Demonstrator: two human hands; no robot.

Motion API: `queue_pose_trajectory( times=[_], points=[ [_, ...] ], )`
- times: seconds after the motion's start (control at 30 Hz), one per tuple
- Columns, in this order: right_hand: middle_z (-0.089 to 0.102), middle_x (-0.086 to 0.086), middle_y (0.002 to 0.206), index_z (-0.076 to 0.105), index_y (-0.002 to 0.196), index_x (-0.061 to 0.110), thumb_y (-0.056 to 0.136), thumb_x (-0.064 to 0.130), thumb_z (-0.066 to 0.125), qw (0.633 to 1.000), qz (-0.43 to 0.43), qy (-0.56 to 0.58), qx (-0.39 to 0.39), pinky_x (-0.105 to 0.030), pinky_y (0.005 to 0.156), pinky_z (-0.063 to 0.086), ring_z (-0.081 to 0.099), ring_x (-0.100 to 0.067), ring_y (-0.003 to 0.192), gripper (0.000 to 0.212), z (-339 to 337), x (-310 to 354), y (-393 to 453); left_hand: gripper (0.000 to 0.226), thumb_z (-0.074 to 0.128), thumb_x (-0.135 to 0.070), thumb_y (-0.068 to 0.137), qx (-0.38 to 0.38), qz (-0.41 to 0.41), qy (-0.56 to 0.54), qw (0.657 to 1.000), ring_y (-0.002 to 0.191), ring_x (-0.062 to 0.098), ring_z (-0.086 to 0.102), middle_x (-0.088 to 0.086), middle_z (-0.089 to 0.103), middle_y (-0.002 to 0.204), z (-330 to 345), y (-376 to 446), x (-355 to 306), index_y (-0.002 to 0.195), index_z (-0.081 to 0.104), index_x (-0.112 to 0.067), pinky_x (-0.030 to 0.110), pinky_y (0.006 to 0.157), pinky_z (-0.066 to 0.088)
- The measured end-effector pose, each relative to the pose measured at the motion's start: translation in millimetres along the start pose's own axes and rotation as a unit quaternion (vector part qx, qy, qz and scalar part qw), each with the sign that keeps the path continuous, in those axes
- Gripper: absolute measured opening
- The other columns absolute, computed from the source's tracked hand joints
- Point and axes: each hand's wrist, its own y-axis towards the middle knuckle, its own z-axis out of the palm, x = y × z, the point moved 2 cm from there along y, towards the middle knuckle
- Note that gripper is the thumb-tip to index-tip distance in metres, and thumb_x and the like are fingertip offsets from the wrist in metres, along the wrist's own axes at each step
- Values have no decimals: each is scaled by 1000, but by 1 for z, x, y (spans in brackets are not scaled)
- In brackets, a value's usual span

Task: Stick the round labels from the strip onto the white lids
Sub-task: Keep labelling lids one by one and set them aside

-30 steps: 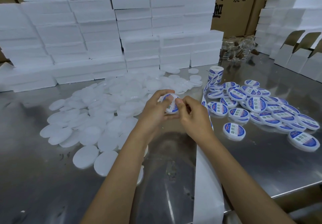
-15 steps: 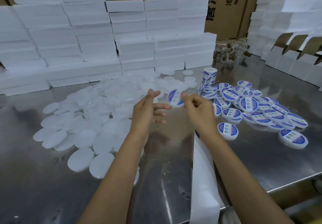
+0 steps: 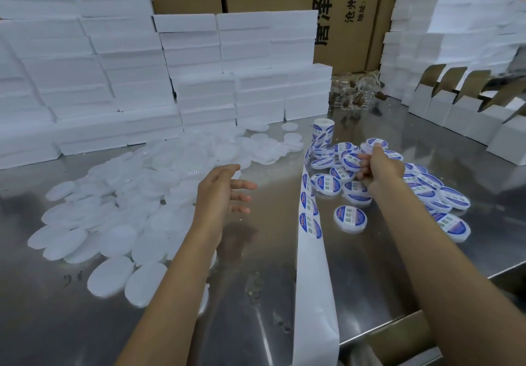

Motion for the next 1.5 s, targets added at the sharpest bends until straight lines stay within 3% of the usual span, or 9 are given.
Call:
queue_pose_trajectory(
  times=[0.2, 0.3, 0.57, 0.73, 0.87, 1.03, 1.17, 1.37, 1.5],
  points=[
    [51, -3, 57, 64, 86, 7, 102, 24, 48, 996, -38, -75, 44, -19, 37, 35, 39, -10, 38, 28, 10, 4, -11, 20, 43, -13, 101, -97, 22, -46, 994, 50, 16, 62, 12, 74, 74, -8, 6, 2, 101, 63, -17, 28, 45, 53],
    [58, 0, 52, 67, 84, 9, 97, 15, 49, 971, -118, -172, 115, -23, 42, 42, 46, -10, 40, 23, 30, -1, -37, 27, 38, -5, 96, -193, 61, -16, 979, 68, 18, 64, 9, 71, 85, -22, 11, 3, 104, 60, -19, 33, 60, 56],
    [72, 5, 94, 73, 96, 15, 91, 21, 62, 779, -319, -427, 332, -22, 78, 45, 61, -10, 86, 14, 109, -59, -111, 32, 35, 1, 94, -244, 92, -43, 964, 83, 20, 62, 9, 65, 97, -46, 13, -5, 114, 55, -14, 28, 68, 56],
    [65, 5, 115, 66, 112, 21, 90, 28, 63, 703, -349, -485, 384, -27, 87, 46, 59, -15, 102, 23, 142, -82, -127, 31, 35, 1, 95, -264, 81, -56, 960, 84, 21, 64, 10, 66, 98, -49, 14, -9, 113, 55, -15, 27, 67, 57],
    [61, -5, 128, 57, 125, 15, 94, 32, 57, 742, -319, -501, 311, -28, 85, 37, 55, -24, 118, 35, 159, -86, -113, 32, 34, 2, 95, -264, 79, -62, 959, 80, 21, 63, 8, 66, 94, -51, 14, -10, 113, 56, -13, 26, 64, 56],
    [57, -8, 130, 46, 130, 12, 87, 49, 67, 758, -266, -516, 298, -37, 95, 45, 50, -29, 123, 60, 174, -96, -97, 32, 35, 2, 94, -256, 85, -59, 961, 76, 19, 63, 6, 66, 92, -50, 13, -10, 113, 56, -13, 25, 61, 54],
    [59, -7, 119, 48, 117, 18, 82, 48, 72, 782, -267, -490, 277, -36, 88, 48, 56, -27, 110, 52, 178, -101, -95, 30, 36, 1, 95, -248, 88, -42, 964, 77, 19, 64, 4, 67, 91, -47, 12, -11, 111, 56, -14, 24, 62, 53],
    [62, 4, 101, 48, 105, 22, 77, 52, 71, 759, -326, -508, 243, -31, 70, 39, 58, -20, 91, 46, 164, -81, -106, 26, 40, -2, 98, -231, 76, -29, 969, 78, 20, 67, 5, 67, 96, -47, 12, -11, 112, 57, -16, 24, 66, 55],
    [63, 10, 100, 51, 104, 28, 75, 48, 74, 779, -352, -429, 291, -29, 74, 42, 57, -12, 94, 43, 144, -56, -121, 26, 55, -17, 100, -121, 25, -54, 991, 84, 14, 73, 3, 66, 107, -37, 14, -9, 125, 52, -23, 21, 71, 55]
  ],
)
